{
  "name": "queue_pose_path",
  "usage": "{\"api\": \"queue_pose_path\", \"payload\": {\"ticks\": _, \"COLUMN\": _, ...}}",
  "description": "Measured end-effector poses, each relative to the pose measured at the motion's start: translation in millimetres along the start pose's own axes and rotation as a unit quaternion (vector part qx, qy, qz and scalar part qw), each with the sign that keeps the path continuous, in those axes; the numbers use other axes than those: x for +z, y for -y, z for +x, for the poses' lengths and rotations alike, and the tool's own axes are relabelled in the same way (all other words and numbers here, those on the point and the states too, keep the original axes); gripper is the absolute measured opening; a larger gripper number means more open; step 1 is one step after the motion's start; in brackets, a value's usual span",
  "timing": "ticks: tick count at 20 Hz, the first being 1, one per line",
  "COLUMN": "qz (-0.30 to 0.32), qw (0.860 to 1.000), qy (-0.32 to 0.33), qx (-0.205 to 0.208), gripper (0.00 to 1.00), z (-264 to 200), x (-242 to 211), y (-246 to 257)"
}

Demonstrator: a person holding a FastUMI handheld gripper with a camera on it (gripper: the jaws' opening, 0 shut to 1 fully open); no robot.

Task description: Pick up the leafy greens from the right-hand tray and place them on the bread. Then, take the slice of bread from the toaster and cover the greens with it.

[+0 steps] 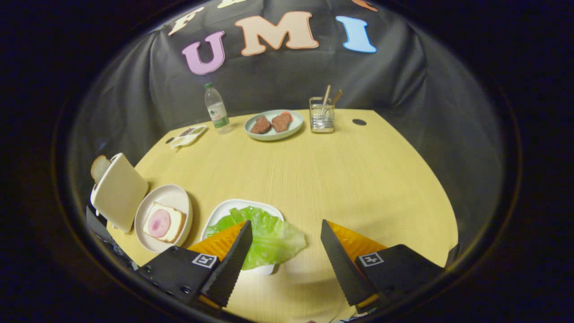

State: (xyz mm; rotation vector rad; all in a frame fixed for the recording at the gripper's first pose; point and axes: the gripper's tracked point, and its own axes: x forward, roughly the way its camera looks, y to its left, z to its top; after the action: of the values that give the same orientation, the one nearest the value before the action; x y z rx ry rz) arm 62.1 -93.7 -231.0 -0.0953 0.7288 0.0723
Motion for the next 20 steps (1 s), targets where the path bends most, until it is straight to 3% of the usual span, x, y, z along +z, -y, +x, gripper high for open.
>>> {"api": "queue_pose_path", "payload": {"ticks": 10, "qz": 0.041, "qw": 0.994, "qy": -0.094, "qx": 0.035, "gripper": 0.95, "z": 37.7, "x": -38.5, "y": 3.4}}
{"api": "queue_pose_path", "payload": {"ticks": 20, "qz": 0.063, "qw": 0.988, "qy": -0.126, "qx": 0.063, "gripper": 0.49, "z": 39.0, "x": -45.2, "y": -13.3}}
